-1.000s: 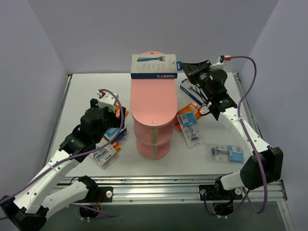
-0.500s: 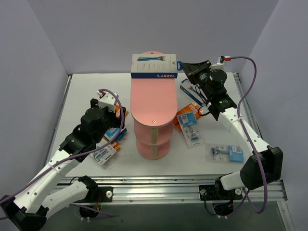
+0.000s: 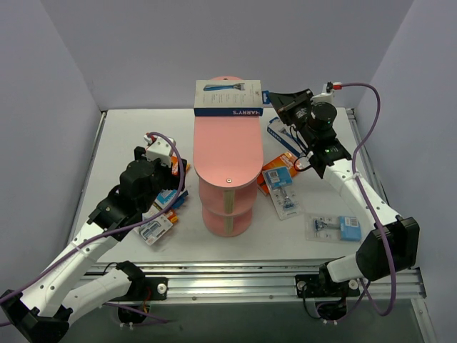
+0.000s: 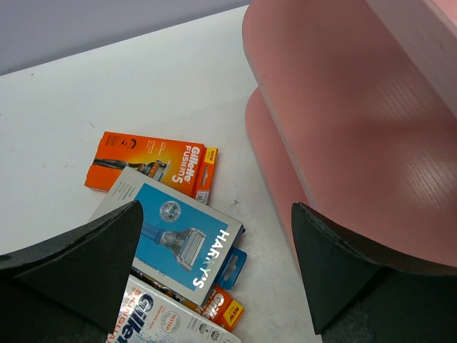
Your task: Place and organize the shaving razors onto the shelf
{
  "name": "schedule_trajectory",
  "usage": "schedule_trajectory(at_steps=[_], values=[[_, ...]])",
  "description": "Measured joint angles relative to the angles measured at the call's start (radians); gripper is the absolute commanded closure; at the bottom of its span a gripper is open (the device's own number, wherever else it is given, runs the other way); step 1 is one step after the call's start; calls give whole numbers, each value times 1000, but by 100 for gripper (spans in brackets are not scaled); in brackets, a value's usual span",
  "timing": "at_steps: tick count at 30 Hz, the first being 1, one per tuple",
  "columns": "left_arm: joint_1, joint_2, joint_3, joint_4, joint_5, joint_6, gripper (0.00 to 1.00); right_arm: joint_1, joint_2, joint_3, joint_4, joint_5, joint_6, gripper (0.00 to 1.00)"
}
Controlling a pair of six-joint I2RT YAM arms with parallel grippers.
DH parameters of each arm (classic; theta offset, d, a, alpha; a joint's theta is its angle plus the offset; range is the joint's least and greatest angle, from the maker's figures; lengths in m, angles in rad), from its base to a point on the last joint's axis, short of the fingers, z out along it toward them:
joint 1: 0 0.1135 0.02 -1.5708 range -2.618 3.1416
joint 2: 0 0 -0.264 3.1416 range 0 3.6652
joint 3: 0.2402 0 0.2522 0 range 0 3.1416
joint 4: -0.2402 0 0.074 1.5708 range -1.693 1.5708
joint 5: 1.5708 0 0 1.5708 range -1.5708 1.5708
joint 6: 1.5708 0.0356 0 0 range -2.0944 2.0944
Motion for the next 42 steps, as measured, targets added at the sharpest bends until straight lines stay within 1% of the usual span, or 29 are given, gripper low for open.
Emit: schedule_trajectory(at_steps=[21, 42], values=[[0, 0, 0, 0, 0, 0, 6, -3, 35, 44, -11, -19, -6, 100], [0, 0, 0, 0, 0, 1, 6, -48, 63, 65, -14, -85, -1, 100]])
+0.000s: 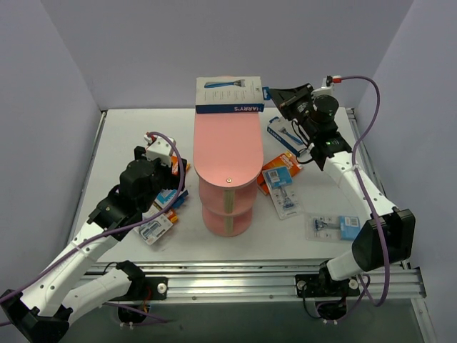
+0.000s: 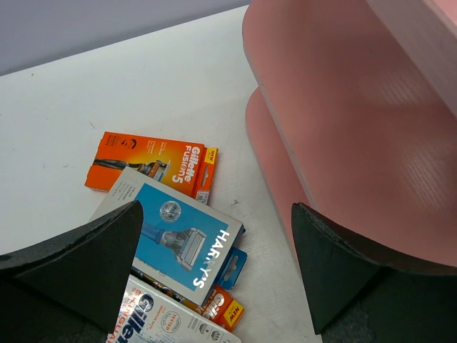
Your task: Place and organize the shaving razors onto the shelf
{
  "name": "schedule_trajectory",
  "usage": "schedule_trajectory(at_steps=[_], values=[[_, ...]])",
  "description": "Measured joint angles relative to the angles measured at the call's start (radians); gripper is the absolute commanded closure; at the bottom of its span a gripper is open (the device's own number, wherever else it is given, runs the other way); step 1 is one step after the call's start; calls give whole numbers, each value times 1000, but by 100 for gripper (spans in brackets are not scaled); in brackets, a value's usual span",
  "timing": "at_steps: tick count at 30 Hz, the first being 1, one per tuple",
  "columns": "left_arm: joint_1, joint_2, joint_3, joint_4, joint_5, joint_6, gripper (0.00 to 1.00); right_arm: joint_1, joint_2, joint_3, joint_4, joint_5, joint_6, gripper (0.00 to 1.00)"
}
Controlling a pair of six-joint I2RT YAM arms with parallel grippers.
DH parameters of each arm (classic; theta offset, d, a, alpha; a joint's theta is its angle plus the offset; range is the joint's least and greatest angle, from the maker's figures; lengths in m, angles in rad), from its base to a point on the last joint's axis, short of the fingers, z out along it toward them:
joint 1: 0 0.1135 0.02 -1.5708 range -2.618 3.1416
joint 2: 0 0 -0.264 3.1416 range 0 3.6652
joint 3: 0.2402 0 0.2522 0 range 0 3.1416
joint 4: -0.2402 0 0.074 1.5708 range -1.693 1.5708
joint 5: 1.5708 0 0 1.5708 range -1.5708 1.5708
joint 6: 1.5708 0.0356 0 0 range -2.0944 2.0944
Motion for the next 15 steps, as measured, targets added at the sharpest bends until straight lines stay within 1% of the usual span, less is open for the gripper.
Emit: schedule_trajectory(at_steps=[15], values=[[0, 0, 0, 0, 0, 1, 6, -5, 21, 24, -1, -29, 0, 100]])
